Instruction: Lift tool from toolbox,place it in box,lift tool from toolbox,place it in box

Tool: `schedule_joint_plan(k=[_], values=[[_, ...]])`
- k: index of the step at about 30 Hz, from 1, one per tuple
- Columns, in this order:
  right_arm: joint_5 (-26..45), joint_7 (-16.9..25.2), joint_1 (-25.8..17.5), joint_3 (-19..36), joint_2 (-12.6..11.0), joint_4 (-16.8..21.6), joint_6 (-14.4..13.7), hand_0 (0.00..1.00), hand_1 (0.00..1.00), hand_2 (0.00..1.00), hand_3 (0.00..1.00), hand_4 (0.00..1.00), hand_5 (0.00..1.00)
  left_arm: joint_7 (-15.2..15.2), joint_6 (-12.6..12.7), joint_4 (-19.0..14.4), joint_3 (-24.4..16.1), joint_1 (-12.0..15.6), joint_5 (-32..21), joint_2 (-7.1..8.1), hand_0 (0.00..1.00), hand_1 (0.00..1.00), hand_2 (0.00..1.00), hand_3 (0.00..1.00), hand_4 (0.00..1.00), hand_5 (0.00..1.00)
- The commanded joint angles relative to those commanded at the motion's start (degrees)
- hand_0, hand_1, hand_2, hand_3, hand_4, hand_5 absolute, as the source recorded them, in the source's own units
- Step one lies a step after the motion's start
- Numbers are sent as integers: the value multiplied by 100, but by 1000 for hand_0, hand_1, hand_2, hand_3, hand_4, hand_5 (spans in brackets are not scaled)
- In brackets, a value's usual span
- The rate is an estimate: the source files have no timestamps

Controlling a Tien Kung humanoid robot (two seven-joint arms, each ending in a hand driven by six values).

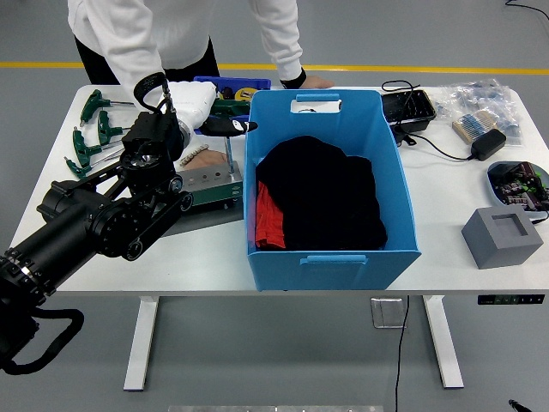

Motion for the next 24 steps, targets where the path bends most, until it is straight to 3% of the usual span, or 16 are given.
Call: schedule_joint_plan(k=[5,6,11,12,17,18,23,24], values=[[35,8,3,-17,-1,-1,-2,671,653,732,577,774,716,35,-93,-9,7,-8,4,14,241,273,326,506,998,951],[36,9,5,-18,-2,-2,-2,670,652,732,576,774,718,41,-108,-11,12,-10,3,15,189,172,239,441,998,947],[24,7,13,-13,-6,-2,-2,670,652,732,576,774,718,60,-134,1,38,-12,-20,16,189,172,239,441,998,947],[22,6,14,-12,-6,-2,-2,670,652,732,577,774,718,62,-136,7,42,-12,-27,17,182,135,200,368,998,933],[25,7,14,-9,-6,-2,-3,670,652,732,577,774,718,70,-132,31,66,-3,-75,26,182,135,200,368,998,933],[22,6,14,-7,-6,-3,-3,670,652,732,577,774,718,73,-116,34,74,-2,-81,26,168,86,137,279,998,914],[14,4,18,-3,-6,-3,-2,670,652,732,577,774,718,83,-13,80,104,3,-82,13,168,86,137,279,998,914],[17,6,20,-9,-6,-3,-2,670,652,731,577,774,717,87,11,102,115,7,-84,7,145,36,81,217,998,892]])
